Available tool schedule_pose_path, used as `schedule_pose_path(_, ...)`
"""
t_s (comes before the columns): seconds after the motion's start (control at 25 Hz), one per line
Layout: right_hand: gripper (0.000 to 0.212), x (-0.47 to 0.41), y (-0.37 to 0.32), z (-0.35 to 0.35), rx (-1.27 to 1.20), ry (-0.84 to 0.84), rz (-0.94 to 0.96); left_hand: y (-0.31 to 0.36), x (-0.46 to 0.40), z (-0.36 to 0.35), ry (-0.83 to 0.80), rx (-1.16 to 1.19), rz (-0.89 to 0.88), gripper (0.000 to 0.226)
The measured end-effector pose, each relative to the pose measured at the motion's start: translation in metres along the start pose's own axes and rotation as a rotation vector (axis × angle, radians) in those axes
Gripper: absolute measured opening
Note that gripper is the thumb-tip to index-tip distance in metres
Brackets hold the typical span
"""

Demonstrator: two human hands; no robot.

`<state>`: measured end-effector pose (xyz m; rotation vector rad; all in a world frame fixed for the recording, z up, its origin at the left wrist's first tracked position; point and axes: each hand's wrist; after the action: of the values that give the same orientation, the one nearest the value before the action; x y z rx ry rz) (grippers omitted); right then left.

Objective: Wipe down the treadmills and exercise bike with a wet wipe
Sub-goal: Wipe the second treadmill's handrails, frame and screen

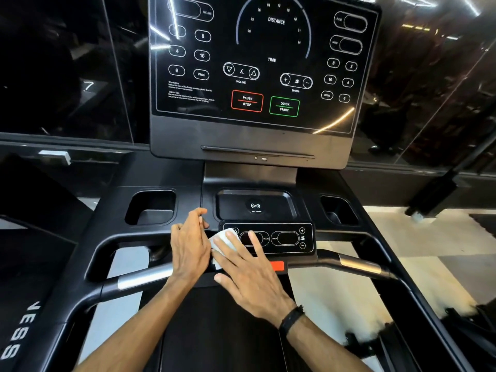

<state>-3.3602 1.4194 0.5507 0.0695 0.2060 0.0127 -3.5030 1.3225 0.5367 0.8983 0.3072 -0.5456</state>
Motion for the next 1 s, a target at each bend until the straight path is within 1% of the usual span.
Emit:
schedule_pose_path(0.08,0.06,-0.003,0.005,0.004,-0.003,-0.004,-0.055,0.0,0.0,0.0,-0.01,0.003,-0.01,0.034)
schedule_pose_path(0.2,0.064,-0.008,0.016,0.01,-0.038,0.003,-0.217,0.002,0.001,0.001,-0.025,-0.006,-0.053,0.023)
schedule_pose_path(0.36,0.07,0.004,0.042,0.016,-0.079,0.066,-0.442,0.014,0.002,0.005,-0.035,-0.071,-0.223,0.031)
schedule_pose_path(0.48,0.076,0.024,0.072,0.021,-0.111,0.105,-0.593,0.025,0.0,0.005,-0.068,-0.114,-0.308,0.04)
schedule_pose_path(0.56,0.074,0.037,0.09,0.023,-0.152,0.115,-0.66,0.041,-0.001,-0.001,-0.128,-0.195,-0.361,0.047)
schedule_pose_path(0.6,0.071,0.043,0.096,0.022,-0.2,0.128,-0.687,0.052,0.0,-0.005,-0.185,-0.225,-0.383,0.051)
schedule_pose_path(0.68,0.069,0.053,0.1,0.019,-0.379,0.142,-0.779,0.078,0.001,-0.015,-0.312,-0.273,-0.413,0.058)
schedule_pose_path(0.76,0.068,0.066,0.099,0.011,-0.573,0.167,-0.886,0.099,0.002,-0.025,-0.393,-0.332,-0.431,0.063)
schedule_pose_path(0.88,0.071,0.082,0.096,-0.003,-0.574,0.242,-0.852,0.116,0.004,-0.038,-0.426,-0.371,-0.463,0.069)
schedule_pose_path(0.92,0.07,0.083,0.097,-0.001,-0.58,0.261,-0.847,0.12,0.004,-0.042,-0.453,-0.376,-0.47,0.071)
schedule_pose_path(1.0,0.06,0.082,0.102,-0.001,-0.661,0.311,-0.893,0.129,0.002,-0.049,-0.504,-0.397,-0.486,0.075)
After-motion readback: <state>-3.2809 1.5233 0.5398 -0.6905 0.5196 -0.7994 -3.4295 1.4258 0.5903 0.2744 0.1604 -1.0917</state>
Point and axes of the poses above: each hand's wrist, its own x-axis away from the middle knuckle, its own z-axis out of the back of the hand, y = z × x, and after that the axes turned 4 degrees about -x, right-handed
